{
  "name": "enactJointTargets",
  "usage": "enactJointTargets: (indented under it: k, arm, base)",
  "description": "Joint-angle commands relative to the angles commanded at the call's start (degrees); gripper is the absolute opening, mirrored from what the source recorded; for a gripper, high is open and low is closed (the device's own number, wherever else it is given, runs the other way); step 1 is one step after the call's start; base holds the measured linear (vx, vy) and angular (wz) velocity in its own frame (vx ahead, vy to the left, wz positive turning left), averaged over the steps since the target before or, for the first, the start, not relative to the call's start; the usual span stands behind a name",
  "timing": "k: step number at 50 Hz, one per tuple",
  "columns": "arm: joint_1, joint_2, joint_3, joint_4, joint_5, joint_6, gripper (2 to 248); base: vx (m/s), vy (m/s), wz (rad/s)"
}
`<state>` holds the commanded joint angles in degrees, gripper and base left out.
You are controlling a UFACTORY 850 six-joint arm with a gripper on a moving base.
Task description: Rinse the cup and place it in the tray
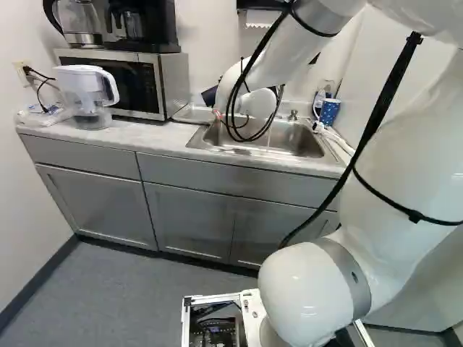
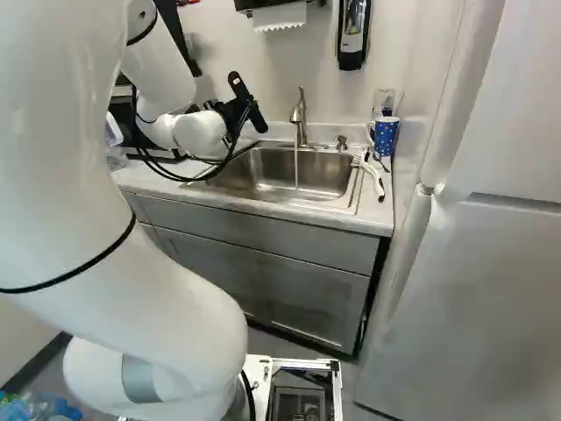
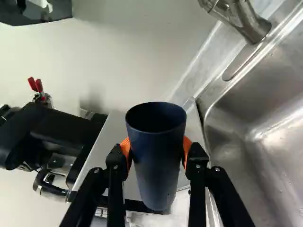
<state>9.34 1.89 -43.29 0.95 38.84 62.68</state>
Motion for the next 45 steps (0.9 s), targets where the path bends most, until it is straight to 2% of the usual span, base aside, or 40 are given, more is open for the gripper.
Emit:
enactJointTargets:
  k: [45]
  arm:
    - [0.0, 0.0, 0.0, 0.0, 0.0, -27.11, 122]
  base:
    - [0.0, 0.0, 0.0]
